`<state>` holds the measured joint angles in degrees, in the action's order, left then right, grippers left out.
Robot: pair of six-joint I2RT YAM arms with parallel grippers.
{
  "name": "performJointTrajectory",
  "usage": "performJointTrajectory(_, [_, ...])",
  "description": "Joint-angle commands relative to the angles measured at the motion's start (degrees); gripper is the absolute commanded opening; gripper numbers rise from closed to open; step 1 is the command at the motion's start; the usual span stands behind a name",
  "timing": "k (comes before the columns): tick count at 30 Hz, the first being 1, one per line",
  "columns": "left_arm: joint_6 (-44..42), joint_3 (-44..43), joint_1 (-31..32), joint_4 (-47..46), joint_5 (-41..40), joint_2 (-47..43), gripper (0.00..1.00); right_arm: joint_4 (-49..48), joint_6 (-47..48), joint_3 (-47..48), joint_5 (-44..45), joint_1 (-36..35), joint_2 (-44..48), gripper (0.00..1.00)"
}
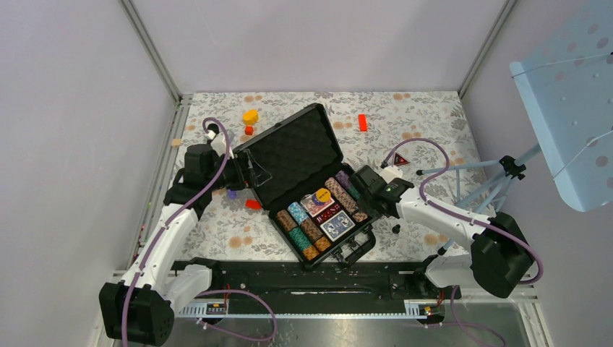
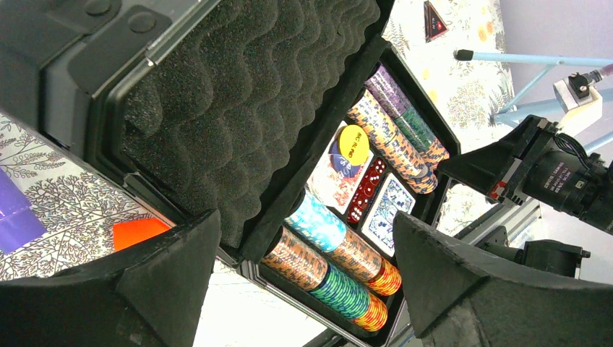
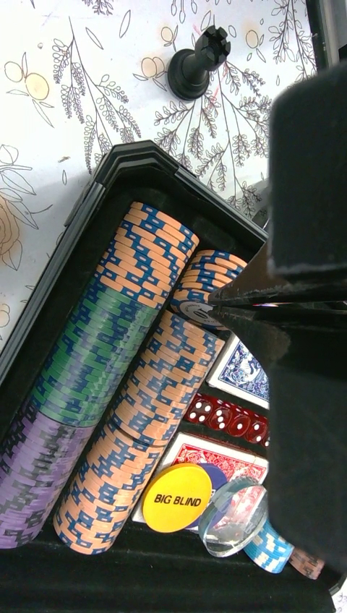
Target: Pack up texas hold em set
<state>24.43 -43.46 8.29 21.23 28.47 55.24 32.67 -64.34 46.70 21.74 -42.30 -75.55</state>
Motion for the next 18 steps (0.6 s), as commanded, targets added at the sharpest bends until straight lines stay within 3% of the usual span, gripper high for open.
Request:
performJointTrajectory(1, [-0.96,-0.37,-0.43,-1.63,-1.31,0.26,0.89,0.14,-0.64,-0.15,0.26,0.73,-0.86,0.07])
performJointTrajectory(18, [-0.96,-0.4,-0.44,-1.55,-1.32,0.24,0.89,-1.69,-0.18,-0.26,-1.41,1.39,-2.79,0.11])
